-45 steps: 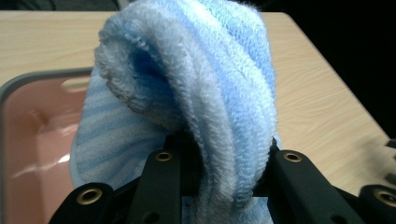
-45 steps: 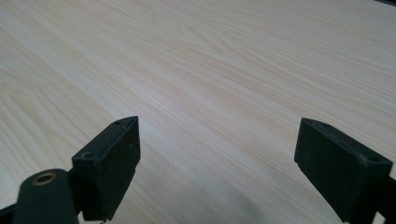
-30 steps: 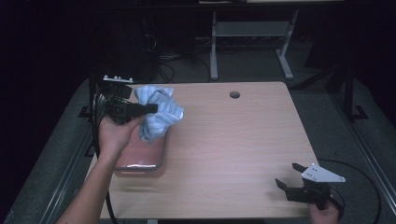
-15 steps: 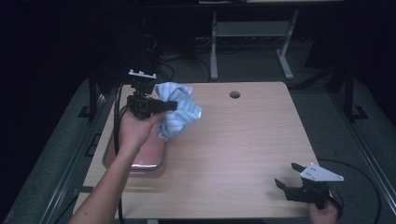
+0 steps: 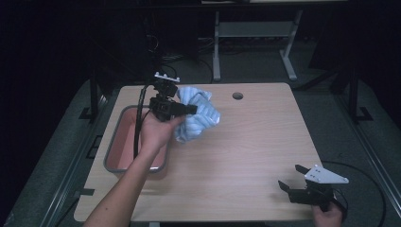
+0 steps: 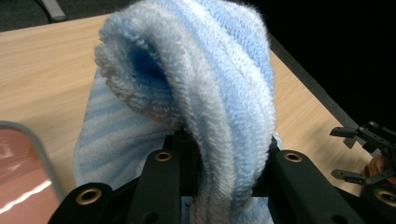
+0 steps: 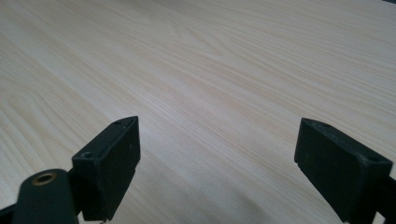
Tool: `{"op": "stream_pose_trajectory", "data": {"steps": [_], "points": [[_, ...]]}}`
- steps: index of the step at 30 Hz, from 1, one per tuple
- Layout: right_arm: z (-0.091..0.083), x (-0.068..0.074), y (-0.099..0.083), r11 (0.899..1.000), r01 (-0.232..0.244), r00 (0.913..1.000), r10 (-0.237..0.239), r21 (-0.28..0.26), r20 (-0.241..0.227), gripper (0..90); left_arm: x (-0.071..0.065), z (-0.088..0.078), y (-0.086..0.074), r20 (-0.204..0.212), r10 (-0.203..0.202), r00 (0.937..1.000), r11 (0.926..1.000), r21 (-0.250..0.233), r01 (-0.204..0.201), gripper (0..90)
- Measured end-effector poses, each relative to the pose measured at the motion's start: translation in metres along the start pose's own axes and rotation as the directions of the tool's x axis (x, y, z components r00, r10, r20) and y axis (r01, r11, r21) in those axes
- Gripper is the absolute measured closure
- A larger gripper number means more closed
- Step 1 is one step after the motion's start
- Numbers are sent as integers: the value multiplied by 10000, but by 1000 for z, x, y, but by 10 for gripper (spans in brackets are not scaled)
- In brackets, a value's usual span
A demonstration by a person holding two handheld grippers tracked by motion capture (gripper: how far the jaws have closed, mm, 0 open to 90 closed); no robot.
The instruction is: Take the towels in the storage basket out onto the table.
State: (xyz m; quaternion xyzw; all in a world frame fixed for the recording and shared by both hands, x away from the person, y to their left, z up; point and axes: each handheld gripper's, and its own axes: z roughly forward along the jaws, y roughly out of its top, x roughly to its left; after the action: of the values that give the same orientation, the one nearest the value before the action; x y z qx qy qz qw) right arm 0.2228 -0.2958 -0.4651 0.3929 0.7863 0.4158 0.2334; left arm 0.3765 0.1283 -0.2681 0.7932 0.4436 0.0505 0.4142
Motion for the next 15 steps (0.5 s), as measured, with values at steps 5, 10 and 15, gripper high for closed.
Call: {"op": "stream_pose_trajectory", "data": {"steps": [5, 10, 15], "points": [[-1, 1, 0, 10000, 13, 10000, -13, -27, -10, 137, -7, 15, 0, 179, 86, 9998, 9999, 141, -89, 710], [-2, 1, 0, 10000, 93, 10000, -93, -34, 1, 138, -12, 29, 0, 364, 51, 9993, 9997, 246, -60, 710], [-3, 2, 0, 10000, 24, 10000, -24, -88, 13, 137, -16, 45, -2, 436, 17, 9990, 9992, 397, -35, 710]]}}
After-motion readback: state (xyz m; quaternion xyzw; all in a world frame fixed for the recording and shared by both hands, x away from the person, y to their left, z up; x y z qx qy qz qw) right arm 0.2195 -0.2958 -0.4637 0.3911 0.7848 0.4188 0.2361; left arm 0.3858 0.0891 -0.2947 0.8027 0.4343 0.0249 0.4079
